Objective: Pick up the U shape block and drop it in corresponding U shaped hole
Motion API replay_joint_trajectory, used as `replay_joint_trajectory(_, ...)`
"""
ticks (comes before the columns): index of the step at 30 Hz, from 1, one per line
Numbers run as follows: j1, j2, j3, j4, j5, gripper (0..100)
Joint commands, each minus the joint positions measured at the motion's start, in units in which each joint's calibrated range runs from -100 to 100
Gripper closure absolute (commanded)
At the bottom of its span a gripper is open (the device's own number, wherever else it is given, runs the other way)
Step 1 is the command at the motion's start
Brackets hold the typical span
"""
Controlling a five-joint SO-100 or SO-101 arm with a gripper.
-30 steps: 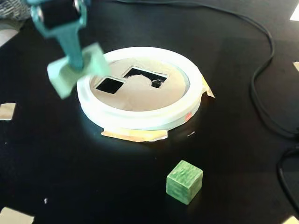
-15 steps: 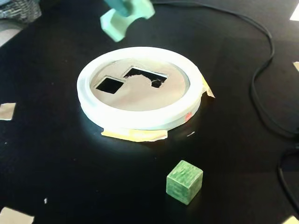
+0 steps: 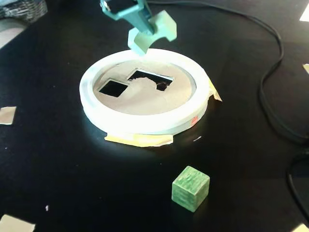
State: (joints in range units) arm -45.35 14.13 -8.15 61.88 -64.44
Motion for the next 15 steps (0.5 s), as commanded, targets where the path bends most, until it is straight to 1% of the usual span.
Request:
replay_joint_trajectory(1, -2.7, -0.4, 0.4, -0.9, -2.3, 91)
replay_joint_trajectory(6, -2.8, 0.4, 0.7, -0.9, -4.5, 91)
replay_joint_trajectory(15, -2.5, 5.0, 0.7, -1.0, -5.8, 91)
